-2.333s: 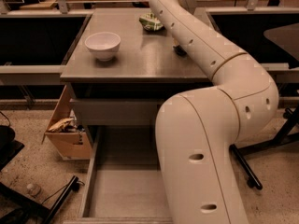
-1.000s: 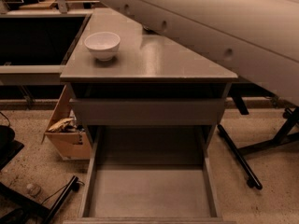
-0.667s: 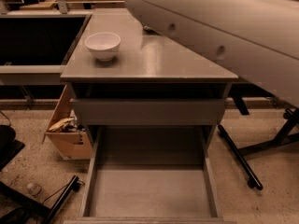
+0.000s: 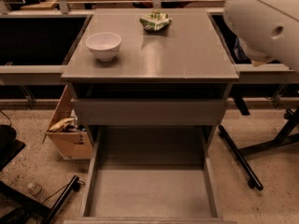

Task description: Place rxbar blueberry into middle drawer

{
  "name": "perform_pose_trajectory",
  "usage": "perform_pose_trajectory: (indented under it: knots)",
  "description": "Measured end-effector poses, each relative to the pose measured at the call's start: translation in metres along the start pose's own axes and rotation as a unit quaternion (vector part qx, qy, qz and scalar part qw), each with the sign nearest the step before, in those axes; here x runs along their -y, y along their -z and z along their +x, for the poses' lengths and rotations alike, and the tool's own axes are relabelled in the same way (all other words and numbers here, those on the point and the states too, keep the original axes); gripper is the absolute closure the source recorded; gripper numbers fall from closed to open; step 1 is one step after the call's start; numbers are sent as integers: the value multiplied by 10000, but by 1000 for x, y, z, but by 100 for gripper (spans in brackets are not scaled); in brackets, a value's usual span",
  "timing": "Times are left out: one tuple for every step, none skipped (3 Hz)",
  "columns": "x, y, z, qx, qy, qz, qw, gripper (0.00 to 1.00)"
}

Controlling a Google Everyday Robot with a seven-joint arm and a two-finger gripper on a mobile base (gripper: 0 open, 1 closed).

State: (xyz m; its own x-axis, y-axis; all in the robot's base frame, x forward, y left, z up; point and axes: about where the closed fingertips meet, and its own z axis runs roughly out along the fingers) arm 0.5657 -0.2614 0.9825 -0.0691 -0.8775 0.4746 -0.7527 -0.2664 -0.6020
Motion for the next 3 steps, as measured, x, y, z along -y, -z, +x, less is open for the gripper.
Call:
perform_pose_trajectory:
  knots:
    - [-16,-41,2,602,-347,18,9976,100]
    - [-15,-71,-4,1094,-243,73,9937,100]
    - [-17,-72,-6,1128,-255,67,9933,100]
